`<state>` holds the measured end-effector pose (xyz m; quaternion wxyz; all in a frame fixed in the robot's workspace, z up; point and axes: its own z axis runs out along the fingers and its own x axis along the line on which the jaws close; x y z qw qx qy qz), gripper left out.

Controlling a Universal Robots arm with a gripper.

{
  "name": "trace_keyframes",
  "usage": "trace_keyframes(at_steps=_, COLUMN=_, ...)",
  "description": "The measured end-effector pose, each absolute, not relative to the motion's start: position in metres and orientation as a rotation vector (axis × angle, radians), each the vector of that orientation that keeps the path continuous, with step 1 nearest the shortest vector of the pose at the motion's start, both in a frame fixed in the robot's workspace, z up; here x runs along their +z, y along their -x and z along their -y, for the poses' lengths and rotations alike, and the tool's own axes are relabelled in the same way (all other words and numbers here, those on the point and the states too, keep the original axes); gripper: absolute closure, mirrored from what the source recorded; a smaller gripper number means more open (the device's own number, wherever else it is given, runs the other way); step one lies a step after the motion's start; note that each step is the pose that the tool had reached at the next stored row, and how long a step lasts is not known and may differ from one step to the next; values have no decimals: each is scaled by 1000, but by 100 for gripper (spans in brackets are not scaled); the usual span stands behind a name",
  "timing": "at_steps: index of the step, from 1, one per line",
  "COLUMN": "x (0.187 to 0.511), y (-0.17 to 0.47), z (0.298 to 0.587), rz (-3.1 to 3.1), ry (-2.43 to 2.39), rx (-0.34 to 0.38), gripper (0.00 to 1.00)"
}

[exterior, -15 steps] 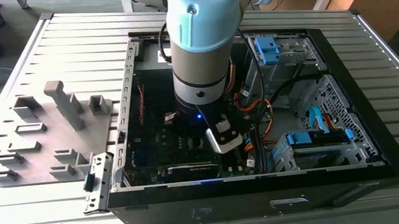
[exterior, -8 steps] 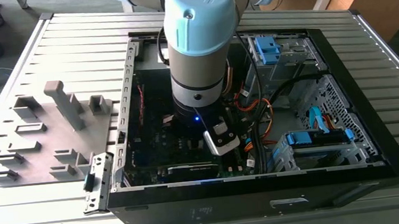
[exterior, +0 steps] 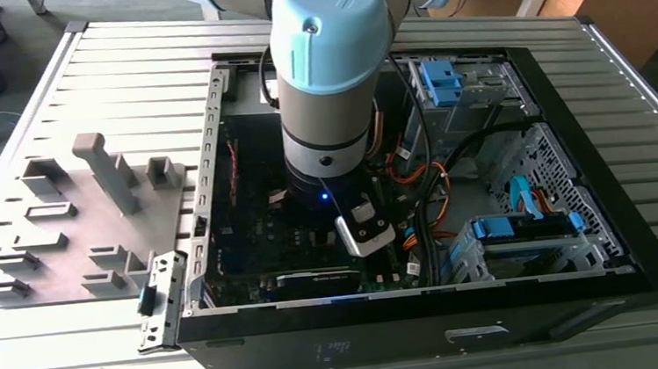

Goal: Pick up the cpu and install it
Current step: 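Place the cpu into insertion slot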

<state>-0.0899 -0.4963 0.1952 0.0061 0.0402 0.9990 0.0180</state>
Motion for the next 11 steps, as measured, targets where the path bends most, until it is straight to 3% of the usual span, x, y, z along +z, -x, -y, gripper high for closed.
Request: trace_keyframes(at_steps=11, x=194, y=90, z=496, rz=-3126, ry=-126, rx=56, gripper=89)
